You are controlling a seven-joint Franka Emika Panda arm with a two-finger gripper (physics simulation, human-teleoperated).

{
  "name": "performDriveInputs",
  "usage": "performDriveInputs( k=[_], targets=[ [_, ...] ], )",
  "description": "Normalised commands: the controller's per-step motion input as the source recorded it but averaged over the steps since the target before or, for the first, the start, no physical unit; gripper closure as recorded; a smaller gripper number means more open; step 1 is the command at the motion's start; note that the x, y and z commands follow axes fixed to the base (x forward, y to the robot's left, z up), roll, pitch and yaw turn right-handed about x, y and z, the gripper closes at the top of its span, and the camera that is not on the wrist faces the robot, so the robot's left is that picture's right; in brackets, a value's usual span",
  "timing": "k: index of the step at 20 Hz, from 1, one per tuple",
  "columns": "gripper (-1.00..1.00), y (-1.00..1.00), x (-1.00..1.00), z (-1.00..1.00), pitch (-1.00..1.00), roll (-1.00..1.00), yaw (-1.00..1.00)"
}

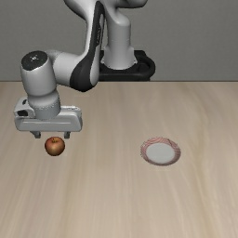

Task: Pick the apple and place it on the plate

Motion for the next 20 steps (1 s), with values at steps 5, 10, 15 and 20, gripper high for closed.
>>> performDriveInputs(
  k=[5,10,15,20],
  targets=[
    [1.00,0.00,0.00,-0.60,0.00,0.00,0.00],
    [1.00,0.00,0.00,0.00,0.00,0.00,0.00],
    [1.00,0.00,0.00,0.20,0.00,0.00,0.00],
    [1.00,0.00,0.00,0.80,0.00,0.00,0.00]
  ],
)
